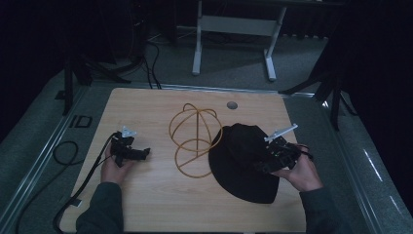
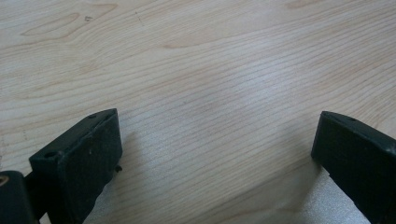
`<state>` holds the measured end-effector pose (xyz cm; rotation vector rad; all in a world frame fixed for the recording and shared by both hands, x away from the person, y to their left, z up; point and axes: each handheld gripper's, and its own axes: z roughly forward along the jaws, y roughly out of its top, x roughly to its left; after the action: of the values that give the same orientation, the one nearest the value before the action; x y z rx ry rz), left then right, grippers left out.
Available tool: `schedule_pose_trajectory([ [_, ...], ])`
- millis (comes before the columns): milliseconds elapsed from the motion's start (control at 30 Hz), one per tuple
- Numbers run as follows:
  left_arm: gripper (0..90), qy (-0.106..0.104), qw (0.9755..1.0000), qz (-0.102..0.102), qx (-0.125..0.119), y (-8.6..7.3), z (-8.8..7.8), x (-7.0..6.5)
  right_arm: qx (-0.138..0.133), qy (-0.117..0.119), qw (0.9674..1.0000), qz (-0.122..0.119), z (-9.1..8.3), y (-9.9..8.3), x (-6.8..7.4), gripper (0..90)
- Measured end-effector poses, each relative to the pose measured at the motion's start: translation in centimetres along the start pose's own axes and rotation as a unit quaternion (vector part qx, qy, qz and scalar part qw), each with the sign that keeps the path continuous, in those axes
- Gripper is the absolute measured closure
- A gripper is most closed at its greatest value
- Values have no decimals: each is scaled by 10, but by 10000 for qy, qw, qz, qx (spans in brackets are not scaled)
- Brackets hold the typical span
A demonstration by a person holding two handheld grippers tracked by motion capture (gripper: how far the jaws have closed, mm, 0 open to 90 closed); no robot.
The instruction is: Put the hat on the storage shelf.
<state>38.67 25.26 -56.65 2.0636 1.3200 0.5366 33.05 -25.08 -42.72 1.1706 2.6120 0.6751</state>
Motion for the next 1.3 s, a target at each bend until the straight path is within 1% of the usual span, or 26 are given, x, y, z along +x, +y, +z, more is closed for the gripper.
schedule_pose_trajectory([
  [33,20,0,10000,0,0,0,0,0,0,0,10000,0,0,0,0,159],
  [133,20,0,10000,1,0,0,0,0,145,53,9999,37,7,5,-1,192],
  [167,20,0,10000,1,0,0,0,0,145,53,9999,37,7,5,-1,192],
  [200,20,0,10000,1,1,0,0,0,255,80,9996,13,10,7,-1,206],
  [233,20,0,10000,1,1,0,0,0,255,80,9996,13,10,7,-1,206],
  [267,20,0,10000,0,0,0,0,0,350,70,9994,25,13,9,-1,218],
  [533,20,0,10000,-3,0,0,0,0,524,128,9985,94,18,14,-6,271],
  [667,20,-1,10000,0,0,0,0,0,639,128,9977,161,21,16,-6,285],
  [700,20,1,10000,-1,0,0,0,0,662,121,9976,186,22,17,-6,298],
  [733,20,2,10000,1,0,0,0,0,741,128,9970,200,25,19,-7,312],
  [800,20,-1,10000,1,1,0,0,0,781,133,9967,202,26,20,-7,325],
  [833,20,-1,10000,0,1,0,0,0,895,136,9956,223,29,22,-8,355],
  [867,20,0,10000,-1,1,0,0,0,895,136,9956,223,29,22,-8,355],
  [900,20,-3,10000,-2,-3,0,0,0,937,150,9952,252,31,22,-9,384],
  [967,20,-3,10000,-3,-3,0,0,0,1019,253,9939,332,34,23,-12,438],
  [1000,20,-2,10000,-1,-3,0,0,0,1047,360,9932,369,37,24,-15,493],
  [1033,20,-3,10000,-1,-3,0,0,0,1047,360,9932,369,37,24,-15,493],
  [1067,20,-3,10000,-2,-3,0,0,0,1091,479,9922,354,38,23,-16,578],
  [1100,20,-3,10000,-2,-3,0,0,0,1091,479,9922,354,38,23,-16,578],
  [1200,20,-1,10000,-2,-3,0,0,0,1204,572,9907,281,39,25,-17,653],
  [1233,20,-3,10000,-2,-2,0,0,0,1204,572,9907,281,39,25,-17,653],
  [1267,20,-3,10000,-1,-3,0,0,0,1244,573,9903,242,39,26,-18,689],
  [1300,20,-3,10000,-1,-3,0,0,0,1244,573,9903,242,39,26,-18,689],
])
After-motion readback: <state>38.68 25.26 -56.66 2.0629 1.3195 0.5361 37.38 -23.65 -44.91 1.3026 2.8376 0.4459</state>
